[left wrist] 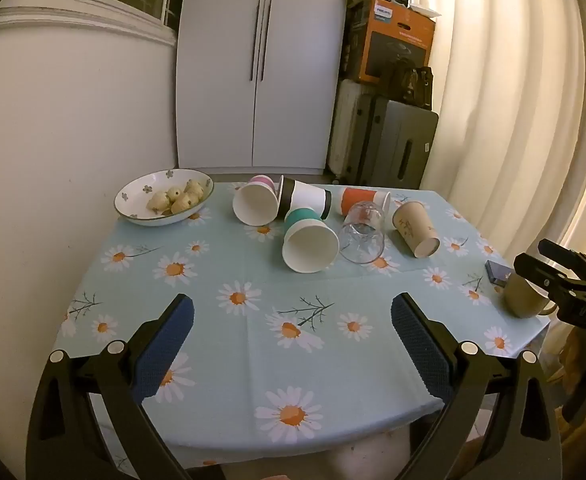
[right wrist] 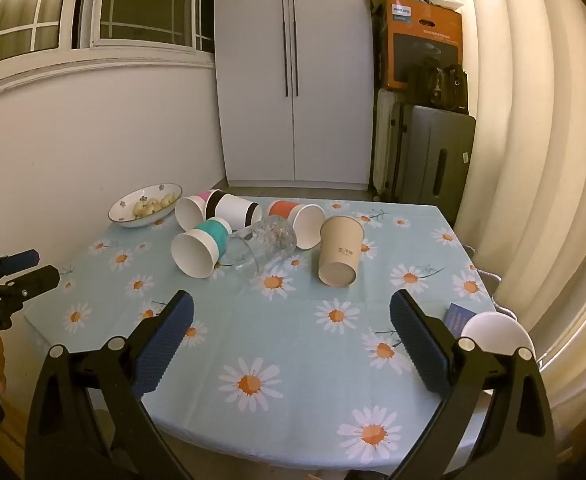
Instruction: Flip cup upright
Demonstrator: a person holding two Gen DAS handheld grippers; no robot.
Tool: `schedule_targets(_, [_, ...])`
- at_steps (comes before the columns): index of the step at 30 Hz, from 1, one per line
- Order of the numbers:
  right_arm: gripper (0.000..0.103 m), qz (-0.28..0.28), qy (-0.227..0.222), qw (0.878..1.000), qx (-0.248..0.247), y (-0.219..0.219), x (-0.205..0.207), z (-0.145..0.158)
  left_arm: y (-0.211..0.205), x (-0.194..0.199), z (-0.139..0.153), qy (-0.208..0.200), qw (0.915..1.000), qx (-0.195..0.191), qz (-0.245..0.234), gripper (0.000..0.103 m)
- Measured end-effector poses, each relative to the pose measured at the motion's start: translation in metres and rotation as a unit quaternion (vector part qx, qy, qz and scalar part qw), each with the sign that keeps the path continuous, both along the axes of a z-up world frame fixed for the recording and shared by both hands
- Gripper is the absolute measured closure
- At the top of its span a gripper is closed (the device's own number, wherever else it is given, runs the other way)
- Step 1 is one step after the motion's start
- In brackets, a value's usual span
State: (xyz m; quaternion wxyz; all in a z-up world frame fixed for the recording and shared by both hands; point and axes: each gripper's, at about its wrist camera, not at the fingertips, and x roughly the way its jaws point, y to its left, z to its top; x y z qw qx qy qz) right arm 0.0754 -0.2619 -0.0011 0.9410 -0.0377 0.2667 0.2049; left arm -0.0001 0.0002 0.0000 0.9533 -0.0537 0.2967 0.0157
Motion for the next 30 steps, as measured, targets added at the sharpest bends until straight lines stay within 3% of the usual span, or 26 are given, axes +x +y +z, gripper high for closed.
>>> schedule_targets(30, [0.006, 0.001, 0.012, 1.0, 0.0, 0.002, 0.002, -0.006, -0.007, 0.001, -0.002, 0.001, 1.0, 0.0, 0.0, 0.007])
